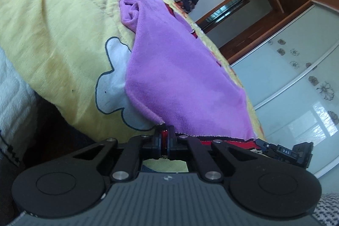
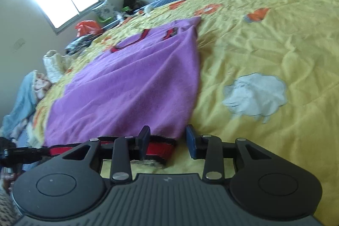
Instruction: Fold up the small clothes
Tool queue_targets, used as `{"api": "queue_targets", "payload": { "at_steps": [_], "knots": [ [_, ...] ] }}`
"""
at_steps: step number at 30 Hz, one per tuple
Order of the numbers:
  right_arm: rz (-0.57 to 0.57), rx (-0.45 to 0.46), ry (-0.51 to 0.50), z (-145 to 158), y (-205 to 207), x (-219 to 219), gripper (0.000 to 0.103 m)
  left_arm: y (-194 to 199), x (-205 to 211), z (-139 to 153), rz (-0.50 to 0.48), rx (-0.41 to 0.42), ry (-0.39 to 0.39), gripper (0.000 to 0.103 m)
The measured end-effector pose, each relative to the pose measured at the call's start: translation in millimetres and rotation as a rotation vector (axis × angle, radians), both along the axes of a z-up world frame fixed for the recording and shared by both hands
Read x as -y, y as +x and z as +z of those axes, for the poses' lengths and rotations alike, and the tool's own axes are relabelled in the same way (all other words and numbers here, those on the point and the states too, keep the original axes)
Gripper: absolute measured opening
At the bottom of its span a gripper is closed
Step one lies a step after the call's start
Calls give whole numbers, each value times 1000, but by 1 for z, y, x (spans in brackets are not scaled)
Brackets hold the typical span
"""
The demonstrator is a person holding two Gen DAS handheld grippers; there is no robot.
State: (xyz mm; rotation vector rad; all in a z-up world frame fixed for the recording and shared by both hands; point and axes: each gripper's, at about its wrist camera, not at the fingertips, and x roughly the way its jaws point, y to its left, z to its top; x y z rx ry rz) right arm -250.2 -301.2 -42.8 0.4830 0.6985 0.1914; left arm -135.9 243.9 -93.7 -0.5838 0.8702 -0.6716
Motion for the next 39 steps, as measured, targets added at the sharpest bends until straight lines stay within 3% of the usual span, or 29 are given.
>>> {"api": "queue_targets", "payload": {
  "at_steps": [1, 2, 3, 9, 14, 19, 29, 39],
  "knots": [
    [5, -3, -13, 0, 0, -4, 26, 0, 2, 3, 7, -6, 15, 3],
    [3, -10, -23, -1, 1, -7, 8, 0, 5, 7, 13, -13, 32, 3],
    [-7, -6, -18, -1, 0, -8, 6, 0, 8, 12, 19, -16, 58, 3],
    [-37, 21, -41, 2, -4, -9, 5, 0, 35, 34, 88, -74, 311, 3],
    [-45, 44, -48, 7, -7, -11, 5, -9, 52, 59, 123, -15, 503, 3],
    [-46, 79, -65, 19, -13, -15, 5, -15, 57, 74, 132, 33, 565, 3],
    [-58, 141, -63, 35, -29, -13, 4, -32, 49, 100, 130, 72, 554, 3],
    [-72, 210, -28, 56, -68, -26, 4, -78, 29, 128, 96, 182, 329, 3]
  ]
}}
